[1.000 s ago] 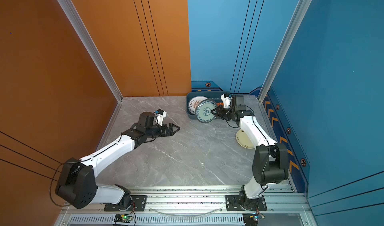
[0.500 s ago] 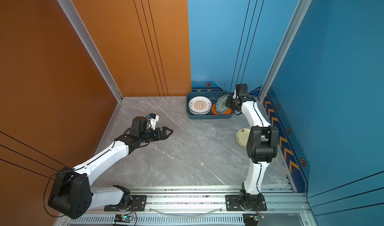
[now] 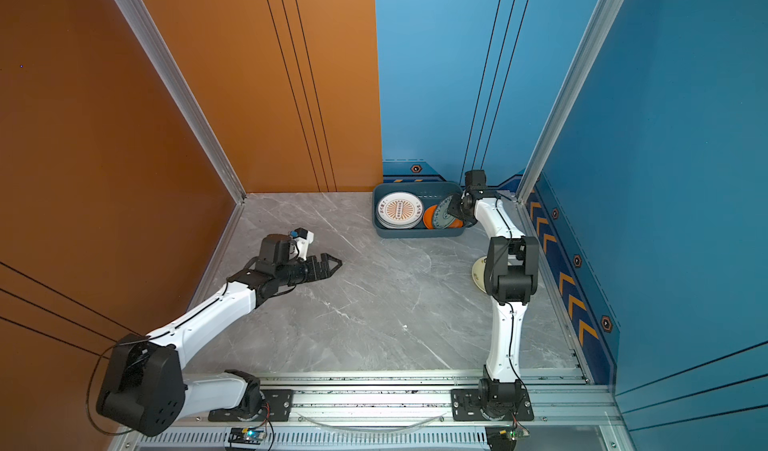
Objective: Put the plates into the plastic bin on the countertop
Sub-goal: 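Lower the blue-floral plate onto the orange plate and open the right gripper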
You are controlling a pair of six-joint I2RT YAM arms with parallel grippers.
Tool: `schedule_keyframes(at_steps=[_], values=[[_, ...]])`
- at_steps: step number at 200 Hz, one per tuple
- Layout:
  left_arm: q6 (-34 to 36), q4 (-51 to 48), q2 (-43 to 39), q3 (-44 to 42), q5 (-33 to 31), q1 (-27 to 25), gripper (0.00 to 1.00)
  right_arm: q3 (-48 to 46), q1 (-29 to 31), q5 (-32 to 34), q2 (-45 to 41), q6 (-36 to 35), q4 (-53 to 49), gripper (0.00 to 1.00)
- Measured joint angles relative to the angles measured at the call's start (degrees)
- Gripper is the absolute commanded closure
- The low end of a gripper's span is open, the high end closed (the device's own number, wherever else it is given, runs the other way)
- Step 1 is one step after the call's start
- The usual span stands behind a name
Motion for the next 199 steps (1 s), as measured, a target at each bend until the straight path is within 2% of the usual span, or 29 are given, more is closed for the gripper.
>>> schedule_keyframes(at_steps=[24,54,84,105,139,199], values=[[0.0,0.4,0.1,0.0,0.3,0.0,0.02,0.0,-0.2,-0.6,0.7,0.6,0.4,1.00],[0.0,0.5,0.3,0.0,0.6,0.1,0.02,0.0,-0.8,-1.7,0.8,1.0,0.4,0.87],[0.0,0.5,0.7,0.0,0.9,0.3,0.02,-0.3,-1.4,-2.1,0.9,1.9,0.4,0.68],[0.0,0.5,0.9,0.0,1.0,0.3,0.02,-0.9,-1.7,-2.5,0.9,2.0,0.4,0.61],[0.0,0.9,1.0,0.0,1.1,0.3,0.02,-1.6,-1.9,-2.5,0.9,2.0,0.4,0.57],[-0.1,1.4,1.0,0.0,1.1,0.3,0.02,-2.6,-1.9,-1.8,0.7,1.8,0.4,0.55]])
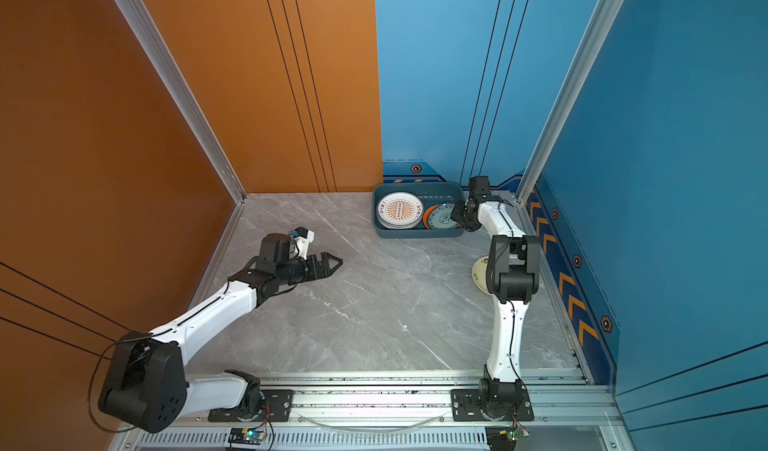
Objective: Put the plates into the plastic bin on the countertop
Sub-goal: 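Lower the blue-floral plate onto the orange plate and open the right gripper, then move the right gripper to the cream plate's edge on the table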
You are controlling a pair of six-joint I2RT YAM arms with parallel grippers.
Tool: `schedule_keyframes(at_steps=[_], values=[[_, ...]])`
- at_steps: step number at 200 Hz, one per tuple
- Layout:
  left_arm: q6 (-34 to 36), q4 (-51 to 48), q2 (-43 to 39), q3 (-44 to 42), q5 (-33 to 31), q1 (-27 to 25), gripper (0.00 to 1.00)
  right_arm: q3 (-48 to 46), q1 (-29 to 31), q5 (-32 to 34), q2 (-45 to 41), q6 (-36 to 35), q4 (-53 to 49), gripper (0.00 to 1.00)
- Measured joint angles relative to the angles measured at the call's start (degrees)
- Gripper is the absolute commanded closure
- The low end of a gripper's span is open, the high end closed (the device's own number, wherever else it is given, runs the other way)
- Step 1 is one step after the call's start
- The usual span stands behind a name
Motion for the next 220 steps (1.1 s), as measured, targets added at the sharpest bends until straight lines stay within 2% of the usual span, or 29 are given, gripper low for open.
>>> schedule_keyframes(at_steps=[142,175,220], values=[[-0.2,0.0,0.0,0.0,0.3,0.0,0.02,-5.8,-0.3,2.6,-6.9,-1.6,-1.6,0.54],[-0.2,0.0,0.0,0.0,0.4,-0.2,0.02,-11.4,-0.8,5.5,-13.3,-2.6,-1.9,0.54],[-1.4,1.8,0.9,0.0,0.3,-3.6,0.02,-25.3,-1.6,9.7,-28.4,-3.5,0.1,0.53]])
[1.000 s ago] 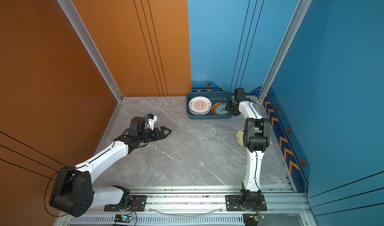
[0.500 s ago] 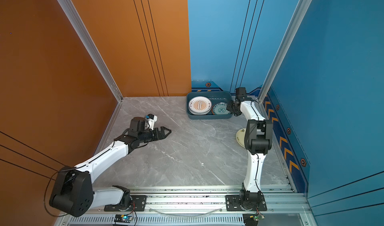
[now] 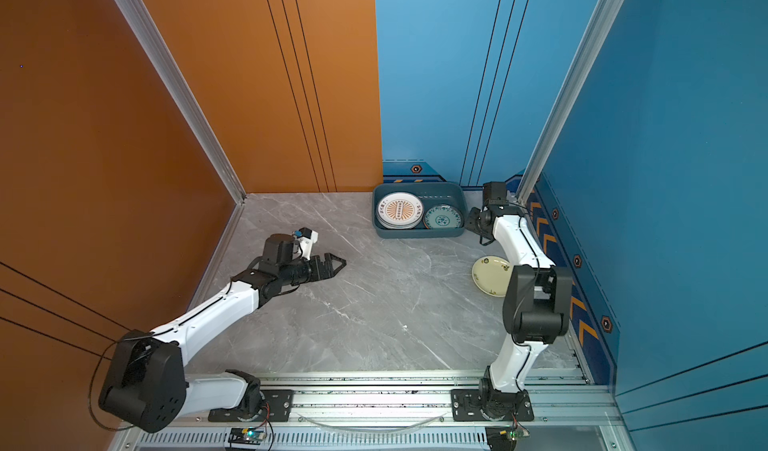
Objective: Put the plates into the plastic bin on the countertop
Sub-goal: 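Move the right gripper to the cream plate's edge on the table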
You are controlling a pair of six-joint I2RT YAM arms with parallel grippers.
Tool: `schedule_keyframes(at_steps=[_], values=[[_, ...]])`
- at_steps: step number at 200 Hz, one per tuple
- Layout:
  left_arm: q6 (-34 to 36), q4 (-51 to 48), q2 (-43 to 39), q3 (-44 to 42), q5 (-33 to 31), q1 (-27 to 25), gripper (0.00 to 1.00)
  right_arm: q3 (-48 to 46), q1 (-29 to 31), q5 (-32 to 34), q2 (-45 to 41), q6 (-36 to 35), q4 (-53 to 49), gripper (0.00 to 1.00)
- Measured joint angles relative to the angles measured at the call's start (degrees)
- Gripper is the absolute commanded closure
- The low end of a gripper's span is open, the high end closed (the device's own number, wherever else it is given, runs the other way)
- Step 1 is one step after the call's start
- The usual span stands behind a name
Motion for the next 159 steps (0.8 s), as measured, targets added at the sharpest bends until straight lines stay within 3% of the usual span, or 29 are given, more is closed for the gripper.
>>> schedule_keyframes(at_steps=[74,109,159], values=[[-4.1,8.0,13.5,5.1,-0.6,-13.6,0.02,-30.1,-8.6,-0.3,-22.5,1.0,5.5,0.52],[-8.1,14.8,24.9,12.7,-0.4,-20.0,0.02,-33.8,-12.8,-3.0,-29.7,1.0,5.9,0.51],[-13.3,20.6,38.3,24.5,0.3,-25.9,0.02,-39.7,-21.2,-7.1,-31.8,2.1,8.1,0.51]])
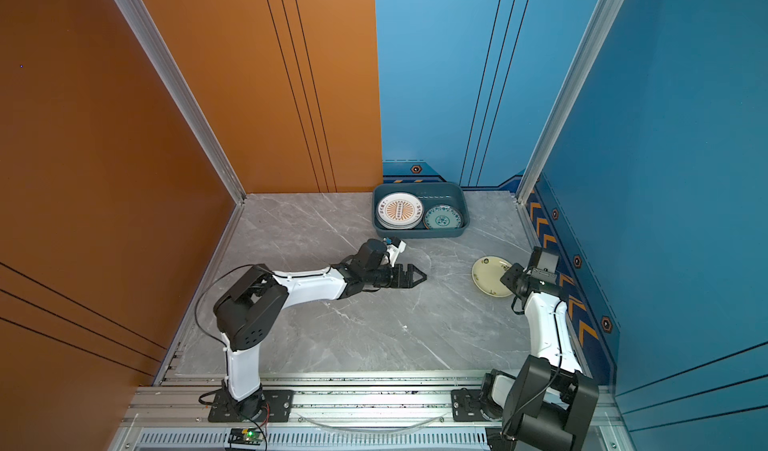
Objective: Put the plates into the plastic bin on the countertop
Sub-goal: 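Move the right gripper to the cream plate's edge on the table, then push the cream plate toward the left gripper with the right gripper while the left approaches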
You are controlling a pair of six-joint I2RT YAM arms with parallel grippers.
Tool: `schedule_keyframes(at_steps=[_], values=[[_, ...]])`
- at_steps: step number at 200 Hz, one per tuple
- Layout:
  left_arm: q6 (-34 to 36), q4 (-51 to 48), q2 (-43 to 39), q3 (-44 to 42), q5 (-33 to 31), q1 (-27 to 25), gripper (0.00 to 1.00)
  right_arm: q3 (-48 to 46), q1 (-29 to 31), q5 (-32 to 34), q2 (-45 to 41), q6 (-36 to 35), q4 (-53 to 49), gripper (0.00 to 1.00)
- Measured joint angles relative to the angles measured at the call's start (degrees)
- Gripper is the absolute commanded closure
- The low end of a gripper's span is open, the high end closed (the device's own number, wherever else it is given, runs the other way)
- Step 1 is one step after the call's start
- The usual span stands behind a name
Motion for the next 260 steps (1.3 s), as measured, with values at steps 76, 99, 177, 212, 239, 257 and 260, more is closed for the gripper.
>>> schedule_keyframes(at_steps=[76,99,177,212,239,257,260], values=[[-4.6,3.8,4.8,2.7,4.9,-0.5,0.02,-8.1,-6.1,-5.8,1.8,4.3,6.8,0.53],[-4.8,4.2,4.8,2.7,5.8,0.5,0.02,-8.5,-6.1,-6.5,4.3,5.0,9.1,0.53],[-4.8,4.6,4.8,2.7,5.8,1.4,0.02,-9.2,-5.9,-7.6,11.5,6.9,15.8,0.56],[-4.8,4.6,4.8,2.6,6.0,1.5,0.02,-9.2,-5.6,-8.4,14.4,7.8,19.5,0.57],[-4.8,4.7,4.8,1.9,6.2,1.9,0.02,-9.2,-5.3,-8.9,15.8,8.6,22.8,0.60],[-4.8,4.8,4.8,1.2,6.2,2.1,0.02,-9.2,-5.3,-9.2,16.5,9.3,24.1,0.64],[-4.8,4.8,4.7,1.0,6.2,2.1,0.02,-9.2,-5.3,-9.4,16.7,9.2,24.4,0.64]])
